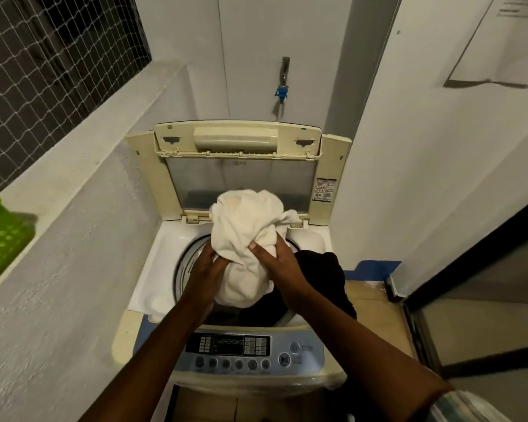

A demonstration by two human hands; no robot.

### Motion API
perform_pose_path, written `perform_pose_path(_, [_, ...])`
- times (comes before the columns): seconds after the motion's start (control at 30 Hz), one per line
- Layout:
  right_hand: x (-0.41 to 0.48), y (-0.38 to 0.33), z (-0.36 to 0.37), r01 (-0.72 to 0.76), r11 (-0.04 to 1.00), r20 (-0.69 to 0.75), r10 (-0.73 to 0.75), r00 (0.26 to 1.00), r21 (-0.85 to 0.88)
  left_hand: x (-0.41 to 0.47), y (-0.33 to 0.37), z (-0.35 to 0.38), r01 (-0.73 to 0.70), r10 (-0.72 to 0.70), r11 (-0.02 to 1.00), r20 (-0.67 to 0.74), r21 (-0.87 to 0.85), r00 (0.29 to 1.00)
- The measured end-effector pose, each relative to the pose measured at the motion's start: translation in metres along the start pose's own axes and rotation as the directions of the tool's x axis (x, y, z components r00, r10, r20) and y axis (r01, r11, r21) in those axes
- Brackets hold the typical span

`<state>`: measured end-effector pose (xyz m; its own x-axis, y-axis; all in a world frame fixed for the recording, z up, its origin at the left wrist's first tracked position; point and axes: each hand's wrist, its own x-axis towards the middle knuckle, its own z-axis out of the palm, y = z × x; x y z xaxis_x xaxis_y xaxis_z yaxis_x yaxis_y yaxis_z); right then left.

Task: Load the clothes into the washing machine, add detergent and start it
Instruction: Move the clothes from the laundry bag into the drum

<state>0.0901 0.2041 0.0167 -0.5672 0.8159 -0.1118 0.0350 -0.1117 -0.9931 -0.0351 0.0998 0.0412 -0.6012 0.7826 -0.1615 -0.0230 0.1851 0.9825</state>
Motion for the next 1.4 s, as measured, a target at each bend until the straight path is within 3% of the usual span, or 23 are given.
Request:
perform_pose_path(0.17, [0.012,0.046,0.002,-0.137,0.989,0.056,0.139,0.989,-0.047,0.034,-0.071,-0.011,0.119,-0.117,0.99,-0.035,0.071,0.993])
perform_pose_path(0.3, [0.013,0.067,-0.01,-0.206,0.979,0.081,0.206,0.975,-0.011,0.037,-0.094,-0.008,0.172,-0.174,0.983,0.031,0.059,0.984])
perform_pose_path(0.43, [0.01,0.067,-0.043,-0.214,0.95,0.119,0.245,0.962,-0.227,0.027,-0.084,0.004,0.191,-0.198,0.974,0.043,0.123,0.979])
perform_pose_path(0.53, [0.003,0.067,-0.089,-0.059,0.87,-0.007,0.064,0.998,-0.49,0.023,-0.082,0.02,0.18,-0.204,0.964,0.11,0.194,0.973])
perform_pose_path(0.63, [-0.012,0.084,-0.14,-0.099,0.813,-0.28,-0.082,0.956,-0.574,0.019,-0.083,0.039,0.161,-0.2,0.965,0.183,0.208,0.963])
perform_pose_path(0.7, [-0.021,0.099,-0.168,-0.21,0.768,-0.302,0.023,0.953,-0.605,0.015,-0.084,0.052,0.142,-0.19,0.964,0.208,0.224,0.96])
perform_pose_path(0.8, [-0.028,0.118,-0.19,-0.27,0.689,-0.142,0.239,0.961,-0.672,0.009,-0.088,0.07,0.107,-0.169,0.963,0.245,0.248,0.955])
perform_pose_path(0.87, [-0.029,0.131,-0.192,-0.258,0.676,-0.069,0.294,0.953,-0.691,0.004,-0.089,0.079,0.077,-0.161,0.956,0.285,0.283,0.945])
perform_pose_path(1.1, [-0.044,0.147,-0.202,-0.331,0.723,-0.192,0.271,0.943,-0.606,-0.004,-0.091,0.11,-0.037,-0.108,0.929,0.366,0.368,0.924])
perform_pose_path(1.4, [-0.092,0.066,-0.212,-0.113,0.866,-0.131,0.055,0.99,-0.487,-0.034,-0.09,0.19,-0.325,0.018,0.809,0.531,0.49,0.847])
